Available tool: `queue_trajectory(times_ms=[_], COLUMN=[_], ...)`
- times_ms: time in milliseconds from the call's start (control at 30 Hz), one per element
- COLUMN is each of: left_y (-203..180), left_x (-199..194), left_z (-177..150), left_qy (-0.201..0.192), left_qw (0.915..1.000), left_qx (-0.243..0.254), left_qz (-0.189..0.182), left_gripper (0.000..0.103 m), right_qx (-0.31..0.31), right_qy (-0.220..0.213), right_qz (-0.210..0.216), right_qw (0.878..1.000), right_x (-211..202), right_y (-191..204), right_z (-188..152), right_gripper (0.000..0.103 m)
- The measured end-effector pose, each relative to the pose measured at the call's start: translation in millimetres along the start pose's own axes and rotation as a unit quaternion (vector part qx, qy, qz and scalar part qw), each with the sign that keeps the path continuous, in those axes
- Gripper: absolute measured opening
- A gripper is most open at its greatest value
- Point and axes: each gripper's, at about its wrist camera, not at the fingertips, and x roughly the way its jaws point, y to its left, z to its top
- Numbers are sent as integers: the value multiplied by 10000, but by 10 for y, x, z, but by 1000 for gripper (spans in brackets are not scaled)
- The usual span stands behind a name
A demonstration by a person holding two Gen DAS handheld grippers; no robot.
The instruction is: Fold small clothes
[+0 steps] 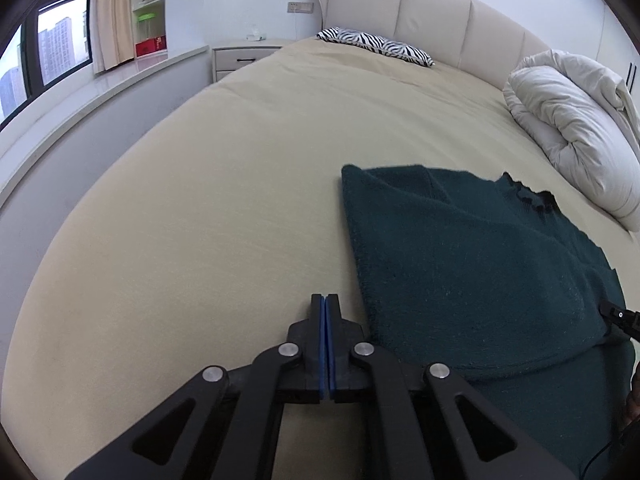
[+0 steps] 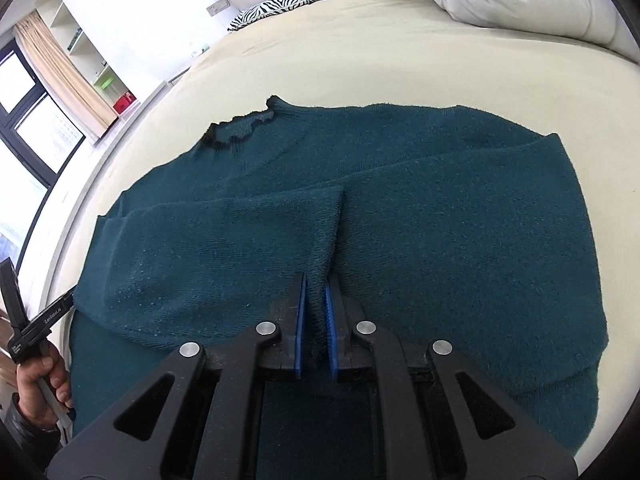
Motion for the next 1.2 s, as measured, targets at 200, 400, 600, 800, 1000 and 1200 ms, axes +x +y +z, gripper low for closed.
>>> queue_trajectory(times_ms=[200, 400, 600, 800, 1000, 1200], left_y=[-93, -176, -26, 283, 509, 540], left_x=[-375, -696, -1084, -1450, -1698, -1806], left_z=[21, -328, -950, -1439, -1829, -2101], left_qy=[-413, -384, -41, 310, 740, 1101], left_qw=[9989, 9987, 9989, 9944, 9779, 9669], left_qx=[243, 159, 43, -463, -1043, -1131], left_qz=[3, -298, -467, -902, -1652, -2004], left_gripper=[25, 50, 66, 72, 72, 71], right_qx=[379, 427, 545, 693, 1108, 1441], right_qy=[-508, -621, -616, -603, -496, -314], right_qz=[-71, 10, -44, 73, 240, 343], right_qw=[9980, 9972, 9966, 9957, 9923, 9885], right_x=[-398, -711, -1116, -1707, -2247, -2550], right_y=[-154, -251, -364, -565, -900, -1153], right_z=[-42, -275, -683, -1352, -2070, -2502], right_gripper=[62, 63, 63, 63, 63, 63])
